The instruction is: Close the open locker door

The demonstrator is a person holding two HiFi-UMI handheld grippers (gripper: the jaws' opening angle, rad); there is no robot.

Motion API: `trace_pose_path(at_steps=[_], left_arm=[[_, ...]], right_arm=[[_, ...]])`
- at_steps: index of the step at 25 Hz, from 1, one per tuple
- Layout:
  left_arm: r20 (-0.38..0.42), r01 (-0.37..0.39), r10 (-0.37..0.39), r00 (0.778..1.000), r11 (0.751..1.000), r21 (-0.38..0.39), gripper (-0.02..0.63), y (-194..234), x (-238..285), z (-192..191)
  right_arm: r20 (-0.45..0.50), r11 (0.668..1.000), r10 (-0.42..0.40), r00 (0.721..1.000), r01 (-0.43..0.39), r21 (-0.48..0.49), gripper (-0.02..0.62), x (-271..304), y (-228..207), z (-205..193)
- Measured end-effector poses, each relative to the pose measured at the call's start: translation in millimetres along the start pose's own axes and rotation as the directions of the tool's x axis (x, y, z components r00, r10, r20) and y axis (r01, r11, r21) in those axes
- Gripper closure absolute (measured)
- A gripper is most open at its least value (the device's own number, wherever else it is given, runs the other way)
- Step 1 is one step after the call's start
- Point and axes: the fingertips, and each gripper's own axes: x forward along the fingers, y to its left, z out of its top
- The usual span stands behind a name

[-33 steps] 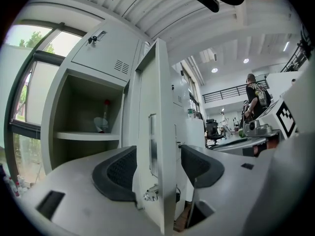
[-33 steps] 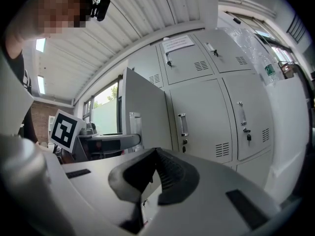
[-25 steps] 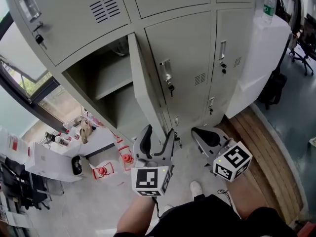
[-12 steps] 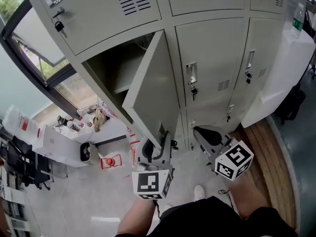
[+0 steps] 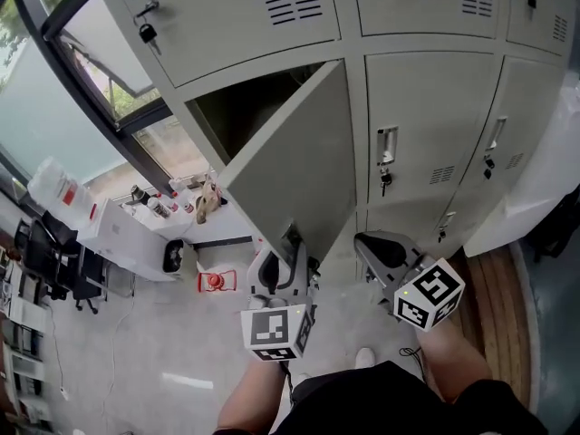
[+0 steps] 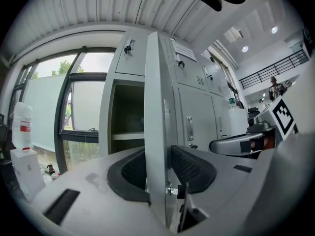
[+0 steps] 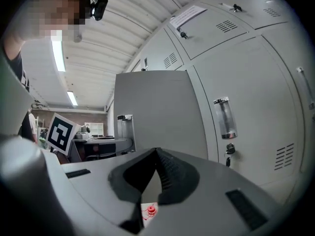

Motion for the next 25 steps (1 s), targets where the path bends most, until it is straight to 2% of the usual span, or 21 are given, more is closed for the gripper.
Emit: trace_pose_path(at_steps=[7,11,18,25], left_arm=[[-0.003,-0.085,0.085,0.996,0.996,-0.013,0.463,14,1,0],[-0.006,-0.141,0.141,0.990,0.990,-0.006,0.454,21,2,-1],[-0.010,-0.184,0.185,0.983,0.983,0.012,0.445,36,5,-1],[-0.002,-0.190,0.190,0.982,0.982,-0.003,0.442,56,15,-4]], right_arm=[[-0.005,0.997,0.074,0.997,-0.074,-0.008,0.543,6,2,1],[-0.012,0.996,0.088,0.996,-0.088,-0.009,0.543,5,2,0],[-0.009,0.995,0.098,0.995,-0.098,-0.001,0.541,8,1,0],[-0.002,0.996,0.087,0.996,-0.087,0.004,0.542,20,-1,-3]])
